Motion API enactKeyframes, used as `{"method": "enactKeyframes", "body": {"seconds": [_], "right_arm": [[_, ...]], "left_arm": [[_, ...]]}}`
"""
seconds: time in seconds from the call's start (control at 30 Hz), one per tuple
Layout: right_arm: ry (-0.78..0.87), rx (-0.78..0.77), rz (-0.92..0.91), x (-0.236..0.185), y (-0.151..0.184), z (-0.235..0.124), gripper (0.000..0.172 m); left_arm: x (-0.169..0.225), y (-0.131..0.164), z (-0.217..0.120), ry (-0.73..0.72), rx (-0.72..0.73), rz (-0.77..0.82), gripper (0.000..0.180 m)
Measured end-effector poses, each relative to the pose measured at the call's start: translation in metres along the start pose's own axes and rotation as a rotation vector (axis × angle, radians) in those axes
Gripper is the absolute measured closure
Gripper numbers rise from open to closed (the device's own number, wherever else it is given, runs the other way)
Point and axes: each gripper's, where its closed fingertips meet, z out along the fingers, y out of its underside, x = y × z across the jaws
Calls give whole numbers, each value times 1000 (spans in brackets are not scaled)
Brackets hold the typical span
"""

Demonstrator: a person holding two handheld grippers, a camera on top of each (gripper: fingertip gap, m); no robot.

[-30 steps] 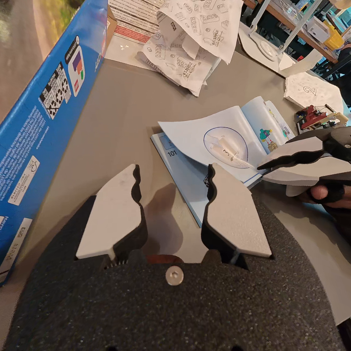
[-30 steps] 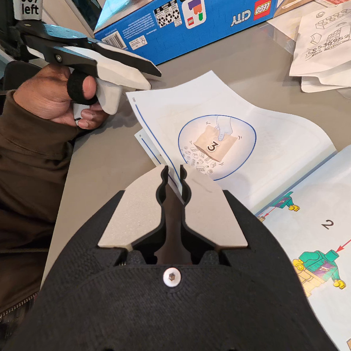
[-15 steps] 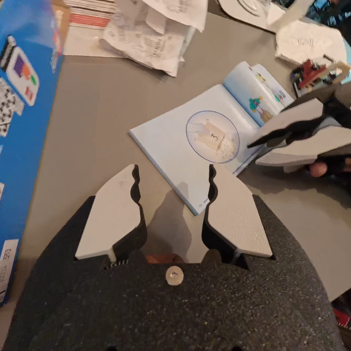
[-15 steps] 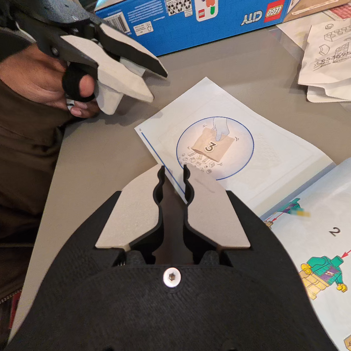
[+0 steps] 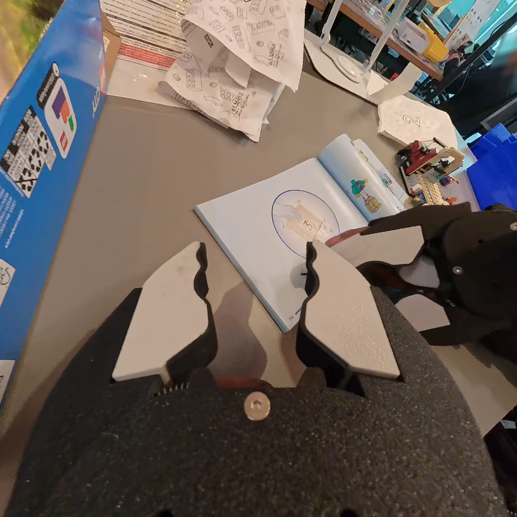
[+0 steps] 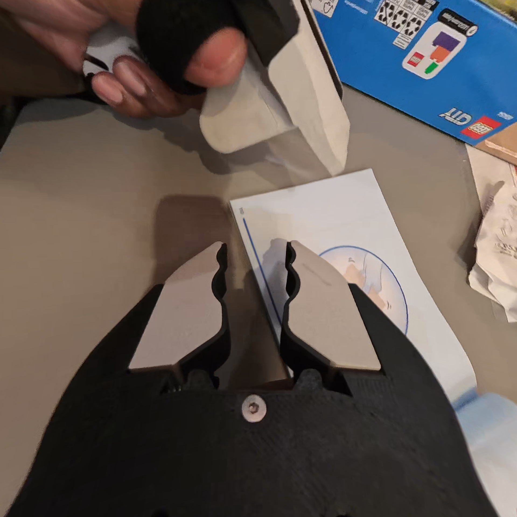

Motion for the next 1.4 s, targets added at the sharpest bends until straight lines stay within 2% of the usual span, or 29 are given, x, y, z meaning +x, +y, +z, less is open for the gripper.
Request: {"method": "enactKeyframes", "body": {"seconds": [0.3,0.9,1.13,1.4], "right_arm": [[-27,21,98,4,-1,0,153],[-99,73,213,7,-3,-10,161],[-112,114,274,13,-5,-15,171],[-130,137,346,19,-5,-18,172]], "left_arm": [[2,4,3,31,-29,-19,112],[0,2,2,39,-13,-46,112],[-6,-7,-3,24,47,-73,113],[-6,-6,-3,18,42,-67,113]]}}
